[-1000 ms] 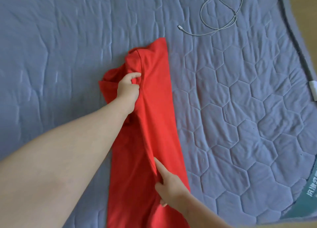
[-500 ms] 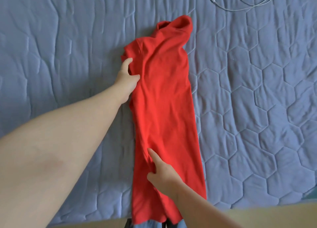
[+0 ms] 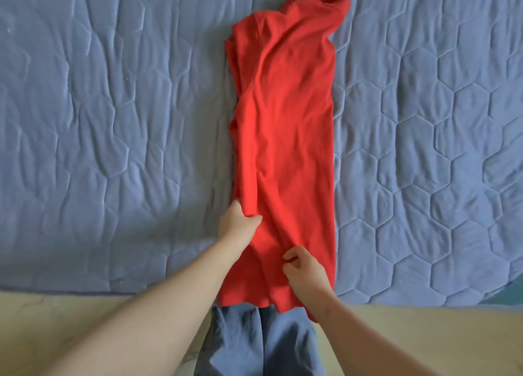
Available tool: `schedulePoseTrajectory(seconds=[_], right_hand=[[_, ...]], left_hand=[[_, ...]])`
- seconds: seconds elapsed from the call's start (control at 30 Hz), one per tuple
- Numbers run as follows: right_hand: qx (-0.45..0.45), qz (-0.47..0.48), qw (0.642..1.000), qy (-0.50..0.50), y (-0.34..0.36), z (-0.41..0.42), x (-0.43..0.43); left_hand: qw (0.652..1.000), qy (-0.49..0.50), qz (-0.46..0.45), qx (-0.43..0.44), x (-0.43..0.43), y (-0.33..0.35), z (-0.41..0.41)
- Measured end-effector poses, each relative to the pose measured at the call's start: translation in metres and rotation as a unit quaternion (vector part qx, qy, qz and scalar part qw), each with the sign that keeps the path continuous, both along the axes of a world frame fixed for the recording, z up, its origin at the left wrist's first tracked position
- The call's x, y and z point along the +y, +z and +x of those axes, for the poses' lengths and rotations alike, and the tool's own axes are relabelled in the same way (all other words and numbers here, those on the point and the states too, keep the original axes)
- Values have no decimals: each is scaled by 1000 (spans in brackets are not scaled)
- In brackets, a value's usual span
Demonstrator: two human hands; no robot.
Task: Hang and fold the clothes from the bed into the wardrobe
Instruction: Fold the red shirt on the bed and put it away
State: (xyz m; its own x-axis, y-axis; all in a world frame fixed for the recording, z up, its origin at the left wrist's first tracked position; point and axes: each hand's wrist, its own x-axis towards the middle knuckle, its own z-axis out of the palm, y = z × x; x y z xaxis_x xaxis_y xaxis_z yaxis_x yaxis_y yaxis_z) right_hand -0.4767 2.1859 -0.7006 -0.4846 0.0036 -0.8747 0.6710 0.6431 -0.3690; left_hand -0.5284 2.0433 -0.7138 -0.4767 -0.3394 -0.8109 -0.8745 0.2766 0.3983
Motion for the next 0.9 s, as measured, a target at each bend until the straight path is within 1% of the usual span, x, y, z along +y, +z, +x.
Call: schedulePoseTrajectory(seconds=[0.07,0.13,0.17,0.23,0.3,0.37,0.4,0.5,0.53,0.6,0.63,0.67,0.7,0.77,0.8,0.83,0.87,0.9], right_hand=[[2,2,1000,-14,-1,7,5],[-4,9,1000,-29,-3,15,10],[-6,14,999,-33,-4,20,13],[-10,20,999,-41,-4,27,18],[-13,23,998,-48,-2,34,24],[-12,25,998,-57,1,40,30],[-13,27,998,-61,2,40,32],[-12,22,998,-63,4,44,40],[-10,24,998,-62,4,45,41],[-8,24,998,-65,3,46,40],[-8,22,997,-70,2,46,40],[-12,18,997,-76,2,46,39],[-15,14,996,-82,2,46,39],[-24,9,995,-92,0,47,41],[-30,10,995,-95,-1,49,43],[-35,12,995,-96,-1,50,46],[-41,15,994,-97,-1,50,48],[-44,18,994,-94,-2,50,49]], left_hand=[[999,11,39,-31,3,-3,24],[992,37,106,-56,4,-1,45],[986,62,138,-67,4,0,54],[968,159,185,-66,5,6,67],[950,245,188,-38,5,14,75],[949,272,157,-10,3,20,84],[947,277,161,3,2,22,87],[935,270,231,17,4,32,97],[941,242,238,6,6,31,99],[970,126,205,-15,10,29,104],[978,77,191,-24,12,28,104],[978,64,194,-31,13,27,104],[972,86,213,-43,13,28,104],[951,178,246,-62,9,31,107],[950,202,229,-60,6,32,109],[959,197,193,-60,1,34,111],[973,170,145,-62,-4,34,112],[987,118,86,-66,-12,31,114]])
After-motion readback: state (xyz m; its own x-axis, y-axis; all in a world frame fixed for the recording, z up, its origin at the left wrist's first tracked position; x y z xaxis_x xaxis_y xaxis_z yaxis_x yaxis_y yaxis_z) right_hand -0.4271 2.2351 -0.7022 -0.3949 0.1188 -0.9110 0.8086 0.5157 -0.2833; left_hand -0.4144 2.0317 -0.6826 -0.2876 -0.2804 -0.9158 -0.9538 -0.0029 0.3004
